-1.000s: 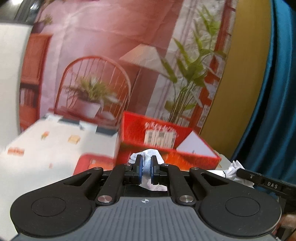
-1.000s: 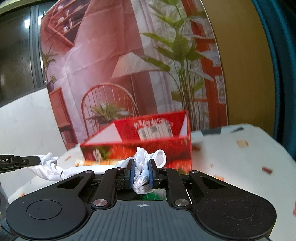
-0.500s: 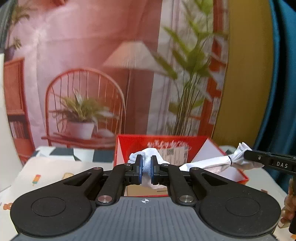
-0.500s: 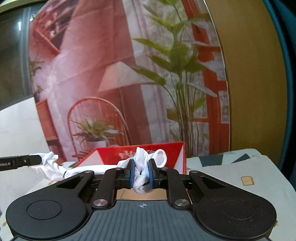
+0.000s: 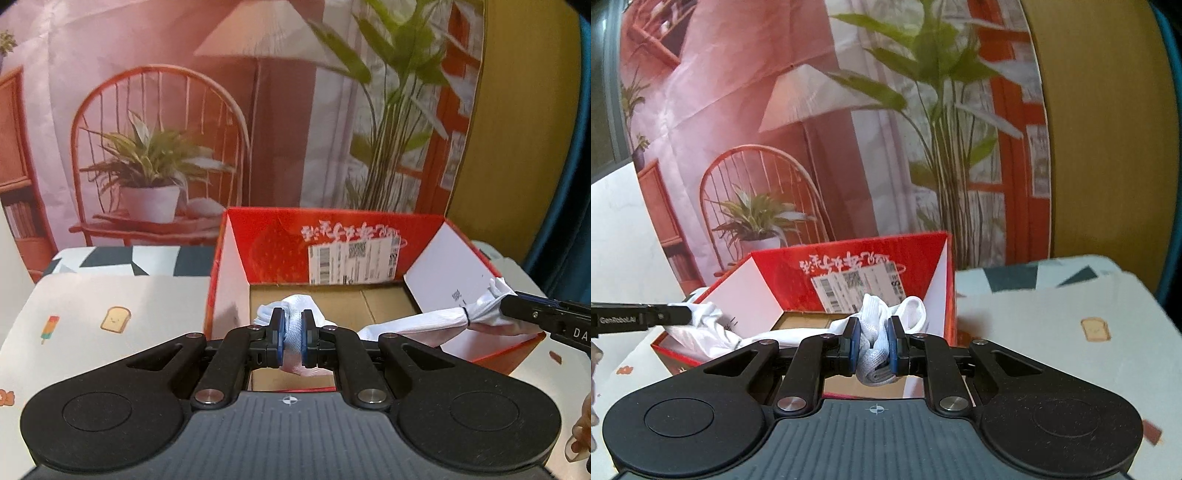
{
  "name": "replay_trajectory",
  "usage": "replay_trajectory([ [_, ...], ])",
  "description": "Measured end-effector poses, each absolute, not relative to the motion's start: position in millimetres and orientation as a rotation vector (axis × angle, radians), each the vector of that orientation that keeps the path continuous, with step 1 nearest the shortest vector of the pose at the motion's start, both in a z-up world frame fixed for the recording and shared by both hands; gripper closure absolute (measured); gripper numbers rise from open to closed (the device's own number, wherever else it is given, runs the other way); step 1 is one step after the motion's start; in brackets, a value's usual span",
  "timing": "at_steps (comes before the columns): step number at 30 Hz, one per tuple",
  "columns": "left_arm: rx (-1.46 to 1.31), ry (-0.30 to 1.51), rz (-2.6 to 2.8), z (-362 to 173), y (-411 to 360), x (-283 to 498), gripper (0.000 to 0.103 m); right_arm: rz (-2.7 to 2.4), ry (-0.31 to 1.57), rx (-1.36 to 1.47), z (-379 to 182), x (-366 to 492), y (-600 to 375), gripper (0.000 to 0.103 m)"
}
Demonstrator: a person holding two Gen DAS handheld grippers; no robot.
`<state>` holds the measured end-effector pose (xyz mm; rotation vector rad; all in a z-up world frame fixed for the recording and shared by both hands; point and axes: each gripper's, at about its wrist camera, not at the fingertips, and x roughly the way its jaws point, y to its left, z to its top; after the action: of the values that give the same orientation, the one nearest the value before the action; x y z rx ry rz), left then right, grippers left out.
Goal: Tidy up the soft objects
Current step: 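Lift the white socks with both grippers and carry them over the red box, then open both grippers to drop the white socks into the box, then move both grippers down to the long orange floral plush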
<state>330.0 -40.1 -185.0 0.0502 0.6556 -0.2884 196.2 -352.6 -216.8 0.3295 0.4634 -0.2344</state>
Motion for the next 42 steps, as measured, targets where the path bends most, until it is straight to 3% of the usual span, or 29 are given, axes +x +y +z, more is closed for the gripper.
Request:
replay_trajectory([
  [10,0.039,0.72,-0.302,-197.2,-52.3,343.7,0.091,-0.209,0.496,0.443,-229.9,205.4,-351.9,0.088],
  [11,0.039,0.716,-0.309,-197.2,-51.9,343.5,0.087,-0.212,0.499,0.443,-230.3,206.3,-351.6,0.087],
  [13,0.04,0.702,-0.335,-195.9,-50.0,343.0,0.067,-0.218,0.504,0.424,-230.4,208.1,-350.0,0.082],
  [14,0.04,0.692,-0.342,-194.4,-48.7,341.7,0.051,-0.226,0.504,0.41,-230.2,208.7,-348.9,0.08],
  [15,0.038,0.679,-0.343,-192.5,-47.1,339.6,0.042,-0.238,0.499,0.396,-229.6,208.5,-348.0,0.077],
  [24,-0.009,0.565,-0.386,-170.8,-21.4,293.5,0.041,-0.263,0.376,0.348,-215.7,178.0,-324.7,0.06],
  [42,-0.177,0.631,-0.303,-207.6,21.6,230.0,0.041,-0.191,0.381,0.389,-239.1,122.6,-264.9,0.056],
])
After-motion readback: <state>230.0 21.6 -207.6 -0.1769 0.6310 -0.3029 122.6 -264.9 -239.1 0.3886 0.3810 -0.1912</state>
